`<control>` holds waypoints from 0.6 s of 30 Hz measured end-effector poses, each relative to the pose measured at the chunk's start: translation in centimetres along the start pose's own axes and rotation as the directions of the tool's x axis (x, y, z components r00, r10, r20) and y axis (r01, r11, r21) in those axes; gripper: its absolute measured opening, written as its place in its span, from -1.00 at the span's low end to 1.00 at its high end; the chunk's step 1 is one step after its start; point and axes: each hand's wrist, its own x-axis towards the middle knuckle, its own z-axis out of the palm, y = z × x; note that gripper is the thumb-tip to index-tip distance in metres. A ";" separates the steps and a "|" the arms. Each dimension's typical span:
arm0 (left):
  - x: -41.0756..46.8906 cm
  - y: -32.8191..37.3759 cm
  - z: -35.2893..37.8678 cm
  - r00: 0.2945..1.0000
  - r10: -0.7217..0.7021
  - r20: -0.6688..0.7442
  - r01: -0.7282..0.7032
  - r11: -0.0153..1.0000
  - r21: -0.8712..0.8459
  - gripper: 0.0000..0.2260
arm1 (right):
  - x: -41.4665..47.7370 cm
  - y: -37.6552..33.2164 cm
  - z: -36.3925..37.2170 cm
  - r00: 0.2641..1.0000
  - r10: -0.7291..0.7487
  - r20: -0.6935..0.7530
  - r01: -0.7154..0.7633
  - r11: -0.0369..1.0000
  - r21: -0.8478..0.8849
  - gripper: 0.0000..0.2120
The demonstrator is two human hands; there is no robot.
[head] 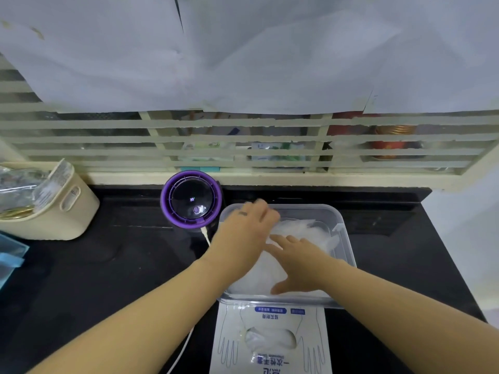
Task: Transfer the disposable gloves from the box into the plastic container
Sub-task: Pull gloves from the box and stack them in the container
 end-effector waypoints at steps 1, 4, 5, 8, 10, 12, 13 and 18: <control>0.0 0.5 0.5 0.992 0.077 0.097 -0.077 0.997 -0.007 -0.56 | 0.0 -0.2 0.1 1.000 -0.014 -0.007 0.014 1.000 -0.007 -0.12; 0.0 0.7 2.3 0.904 -0.001 0.428 0.007 1.000 -0.012 -0.51 | -0.1 -0.3 0.3 0.999 -0.035 -0.005 0.035 0.999 -0.032 -0.16; 0.1 0.5 2.7 0.868 -0.038 0.494 0.042 0.999 0.002 -0.46 | -0.2 -0.3 0.2 1.000 -0.026 -0.005 0.026 0.999 -0.035 -0.18; 0.7 0.5 3.2 0.818 -0.071 0.570 0.063 0.997 0.033 -0.39 | -0.9 0.1 -0.5 0.996 -0.012 -0.093 0.002 0.994 -0.111 -0.32; 1.0 0.9 3.5 0.807 -0.076 0.586 0.057 0.997 0.051 -0.39 | -1.3 0.5 -0.9 0.990 -0.001 -0.138 -0.029 0.976 -0.215 -0.49; 1.0 1.2 3.8 0.794 -0.089 0.602 0.059 0.996 0.069 -0.37 | -1.5 0.7 -0.9 0.993 0.028 -0.113 -0.057 0.962 -0.267 -0.64; 1.1 1.2 4.0 0.785 -0.097 0.612 0.062 0.995 0.079 -0.36 | -1.4 0.9 -0.7 0.995 0.049 -0.081 -0.070 0.961 -0.269 -0.69; 1.2 1.3 4.9 0.749 -0.146 0.647 0.050 0.985 0.164 -0.32 | 0.5 2.0 0.2 0.954 0.243 0.175 -0.217 0.964 -0.154 -0.68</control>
